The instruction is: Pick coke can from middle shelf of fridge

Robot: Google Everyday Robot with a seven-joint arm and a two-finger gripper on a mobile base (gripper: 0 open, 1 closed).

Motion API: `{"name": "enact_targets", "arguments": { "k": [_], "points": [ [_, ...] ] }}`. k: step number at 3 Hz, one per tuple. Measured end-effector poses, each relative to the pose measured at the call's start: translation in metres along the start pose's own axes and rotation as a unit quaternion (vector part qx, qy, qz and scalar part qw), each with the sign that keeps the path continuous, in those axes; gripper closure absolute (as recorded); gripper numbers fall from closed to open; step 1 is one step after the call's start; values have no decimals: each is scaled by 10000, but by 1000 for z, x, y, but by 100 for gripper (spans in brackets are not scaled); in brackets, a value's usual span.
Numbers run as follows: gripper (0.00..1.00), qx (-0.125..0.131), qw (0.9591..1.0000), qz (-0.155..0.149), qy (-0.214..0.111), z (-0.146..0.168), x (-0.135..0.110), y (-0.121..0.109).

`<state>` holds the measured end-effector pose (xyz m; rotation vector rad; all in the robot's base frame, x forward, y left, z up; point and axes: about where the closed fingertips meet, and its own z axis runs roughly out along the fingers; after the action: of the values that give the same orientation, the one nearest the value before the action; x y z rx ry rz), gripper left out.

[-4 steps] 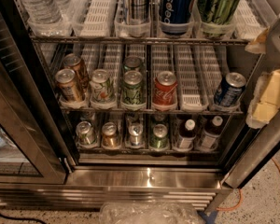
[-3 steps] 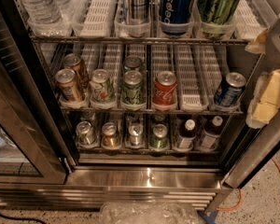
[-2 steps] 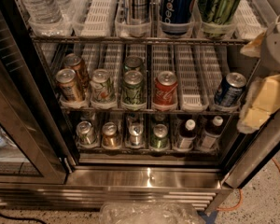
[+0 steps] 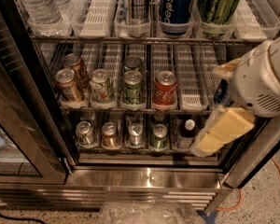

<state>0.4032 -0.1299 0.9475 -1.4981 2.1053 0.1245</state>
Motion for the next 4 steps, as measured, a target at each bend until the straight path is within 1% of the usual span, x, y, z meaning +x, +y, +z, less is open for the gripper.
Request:
{"name": "enact_targets", "arguments": {
  "k": [1, 2, 3, 4],
  "points": [
    [0, 43, 9978, 270, -610, 28, -5, 31],
    [0, 128, 9930, 387, -1110, 67, -4, 55],
    [0, 236, 9872, 491, -1500, 103, 2, 72],
    [0, 284, 9836, 383, -1738, 101, -11, 73]
  ]
}}
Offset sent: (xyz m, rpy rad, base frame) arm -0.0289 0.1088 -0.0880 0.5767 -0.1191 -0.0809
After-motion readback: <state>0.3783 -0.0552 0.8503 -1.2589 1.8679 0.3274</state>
